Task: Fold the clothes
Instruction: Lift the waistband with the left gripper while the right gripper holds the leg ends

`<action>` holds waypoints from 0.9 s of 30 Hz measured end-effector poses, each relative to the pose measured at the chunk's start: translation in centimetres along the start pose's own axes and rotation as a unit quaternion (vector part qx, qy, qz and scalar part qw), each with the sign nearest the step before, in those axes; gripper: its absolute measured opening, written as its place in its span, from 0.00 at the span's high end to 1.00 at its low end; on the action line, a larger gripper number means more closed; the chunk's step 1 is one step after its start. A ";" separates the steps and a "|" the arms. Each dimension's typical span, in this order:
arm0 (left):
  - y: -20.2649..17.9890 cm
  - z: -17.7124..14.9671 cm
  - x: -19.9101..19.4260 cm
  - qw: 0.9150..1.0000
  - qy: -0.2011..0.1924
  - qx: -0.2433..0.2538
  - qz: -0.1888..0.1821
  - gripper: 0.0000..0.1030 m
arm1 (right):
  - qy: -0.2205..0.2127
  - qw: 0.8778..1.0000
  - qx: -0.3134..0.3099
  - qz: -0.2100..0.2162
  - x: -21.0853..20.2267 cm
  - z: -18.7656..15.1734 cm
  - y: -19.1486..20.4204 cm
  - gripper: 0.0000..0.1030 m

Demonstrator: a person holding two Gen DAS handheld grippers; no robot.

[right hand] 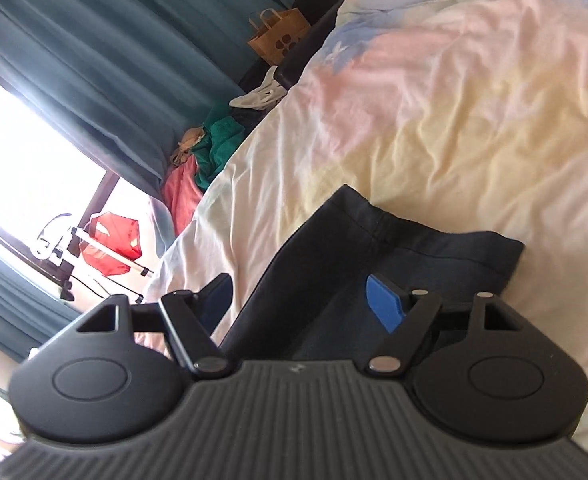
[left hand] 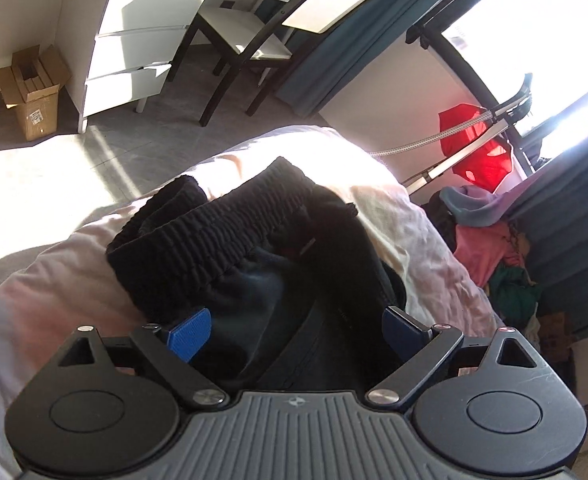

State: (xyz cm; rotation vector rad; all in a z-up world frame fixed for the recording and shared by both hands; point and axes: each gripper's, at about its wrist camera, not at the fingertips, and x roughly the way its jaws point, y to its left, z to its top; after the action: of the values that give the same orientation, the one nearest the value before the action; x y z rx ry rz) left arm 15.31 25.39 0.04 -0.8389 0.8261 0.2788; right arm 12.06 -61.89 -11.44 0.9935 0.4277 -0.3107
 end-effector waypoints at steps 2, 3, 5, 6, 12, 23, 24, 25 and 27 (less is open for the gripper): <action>2.5 -1.4 -0.3 0.999 0.025 -0.033 -0.014 0.09 | 0.003 0.999 0.046 0.009 -1.2 -0.8 -2.0 0.25; 3.6 -2.1 -0.2 0.998 0.037 -0.049 -0.025 0.09 | 0.009 0.998 0.064 0.009 -1.5 -1.3 -3.0 0.25; 6.1 -3.7 0.9 0.994 0.055 -0.080 -0.043 0.09 | 0.022 0.995 0.096 0.006 -1.7 -2.6 -5.2 0.25; 6.9 -4.2 1.4 0.993 0.060 -0.092 -0.046 0.09 | 0.029 0.993 0.113 0.005 -1.8 -3.2 -6.3 0.26; 9.1 -6.0 7.7 0.983 0.060 -0.148 -0.088 0.21 | 0.070 0.989 0.131 0.029 2.7 -5.0 -8.4 0.25; 7.4 -5.2 10.7 0.983 -0.082 -0.138 -0.089 0.64 | -0.040 0.998 0.039 0.034 9.8 -6.7 -3.6 0.68; 7.4 -5.1 10.3 0.983 -0.084 -0.137 -0.093 0.72 | -0.045 0.997 0.051 0.028 10.0 -6.5 -3.6 0.81; 7.4 -5.0 9.7 0.981 -0.086 -0.140 -0.100 0.77 | -0.049 0.996 0.064 0.031 9.8 -6.4 -3.9 0.83; 7.2 -4.7 8.0 0.979 -0.087 -0.147 -0.113 0.82 | -0.056 0.994 0.085 0.034 9.0 -5.9 -4.2 0.87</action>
State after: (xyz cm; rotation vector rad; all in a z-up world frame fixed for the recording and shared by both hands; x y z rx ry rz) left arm 14.37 25.89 -11.65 -1.1587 0.5256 0.2721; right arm 16.88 -59.49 -21.65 1.1488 0.2673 -0.3435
